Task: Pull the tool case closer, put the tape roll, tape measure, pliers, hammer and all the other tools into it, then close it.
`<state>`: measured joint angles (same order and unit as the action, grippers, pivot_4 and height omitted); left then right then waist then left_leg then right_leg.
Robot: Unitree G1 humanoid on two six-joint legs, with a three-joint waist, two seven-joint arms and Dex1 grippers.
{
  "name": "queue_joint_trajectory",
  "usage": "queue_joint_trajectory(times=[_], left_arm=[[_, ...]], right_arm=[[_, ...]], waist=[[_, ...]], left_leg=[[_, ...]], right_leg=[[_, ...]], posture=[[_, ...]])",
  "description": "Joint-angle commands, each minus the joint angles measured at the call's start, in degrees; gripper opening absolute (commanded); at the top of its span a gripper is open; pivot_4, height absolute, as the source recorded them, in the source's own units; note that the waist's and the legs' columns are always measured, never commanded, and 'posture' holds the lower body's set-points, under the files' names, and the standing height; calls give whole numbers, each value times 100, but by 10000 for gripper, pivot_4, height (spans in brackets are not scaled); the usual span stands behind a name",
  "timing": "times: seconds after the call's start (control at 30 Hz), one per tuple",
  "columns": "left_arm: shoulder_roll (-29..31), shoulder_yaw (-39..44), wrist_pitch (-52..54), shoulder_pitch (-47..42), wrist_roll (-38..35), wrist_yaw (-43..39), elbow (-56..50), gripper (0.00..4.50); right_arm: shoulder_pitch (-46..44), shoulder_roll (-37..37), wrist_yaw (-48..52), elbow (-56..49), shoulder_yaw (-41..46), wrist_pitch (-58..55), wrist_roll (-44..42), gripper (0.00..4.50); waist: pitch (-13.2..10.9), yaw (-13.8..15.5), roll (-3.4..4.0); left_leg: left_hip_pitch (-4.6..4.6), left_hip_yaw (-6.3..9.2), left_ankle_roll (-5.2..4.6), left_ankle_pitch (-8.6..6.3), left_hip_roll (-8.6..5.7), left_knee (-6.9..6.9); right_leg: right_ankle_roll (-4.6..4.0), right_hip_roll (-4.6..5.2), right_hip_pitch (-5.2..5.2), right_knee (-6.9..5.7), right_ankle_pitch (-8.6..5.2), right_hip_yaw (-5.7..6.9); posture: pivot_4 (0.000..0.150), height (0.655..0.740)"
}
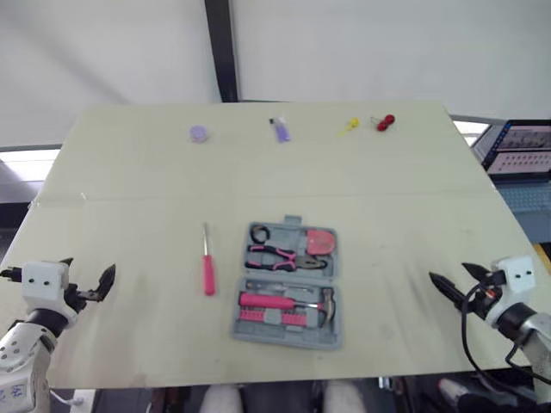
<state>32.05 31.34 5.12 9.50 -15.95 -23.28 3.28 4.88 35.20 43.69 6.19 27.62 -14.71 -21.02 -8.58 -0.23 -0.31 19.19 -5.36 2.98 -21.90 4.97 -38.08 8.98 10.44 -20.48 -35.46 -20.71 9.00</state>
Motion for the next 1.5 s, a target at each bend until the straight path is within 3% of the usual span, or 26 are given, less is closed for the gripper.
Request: queue_joint_trajectory(times=[0.03,0.17,0.33,0.6,0.8,0.97,1.23,1.5], left_arm=[[-66,1,19,-31,-36,77,-172,45000],[-448,-455,447,-16,-152,157,-897,45000],[-1271,-1111,1370,-143,-219,901,-2261,45000],[-2175,-2155,2669,-128,83,1955,-3549,45000],[-2371,-2291,2943,-269,298,2325,-3712,45000],[-2539,-2567,3351,-830,984,3043,-3649,45000],[-3180,-2413,4402,-1505,1320,3786,-3397,45000],[-3442,-2637,5278,-1690,1511,3932,-3443,45000]], right_arm=[[-102,64,-69,-68,125,158,-106,44445],[-219,102,182,-347,-140,7,-240,44445],[-490,199,451,-1225,-710,-583,-567,44445],[-1658,377,906,-2034,-2031,-1146,-624,44445],[-2608,292,1092,-2086,-2621,-1368,-667,44445],[-3078,253,1228,-2136,-2894,-1515,-719,44445],[-3394,262,1348,-2129,-3017,-1635,-740,44445],[-3575,285,1312,-2297,-2985,-1850,-852,44445]], waist=[[0,-2,0],[-1,11,1],[0,19,0],[0,16,-1],[0,41,-1],[-1,66,-2],[-1,31,-4],[-2,32,-4]], left_leg=[[0,-1,0,0,0,1],[0,-1,0,0,0,-2],[3,2,0,0,0,-11],[3,7,0,0,0,-11],[7,9,0,0,-1,-16],[10,12,-1,0,-1,-20],[10,12,-1,0,-1,-17],[11,12,-1,0,-1,-20]], right_leg=[[0,0,-1,0,0,0],[0,0,0,0,0,-1],[1,1,3,-4,1,-2],[1,0,3,-5,1,-1],[1,1,3,-3,1,-1],[1,0,4,-2,1,1],[1,0,4,-2,1,4],[0,0,4,-3,1,3]], posture=[[1500,7400],[1500,7400],[1500,7400],[1500,7400],[1500,7400],[1500,7400],[1500,7400],[1500,7400]])
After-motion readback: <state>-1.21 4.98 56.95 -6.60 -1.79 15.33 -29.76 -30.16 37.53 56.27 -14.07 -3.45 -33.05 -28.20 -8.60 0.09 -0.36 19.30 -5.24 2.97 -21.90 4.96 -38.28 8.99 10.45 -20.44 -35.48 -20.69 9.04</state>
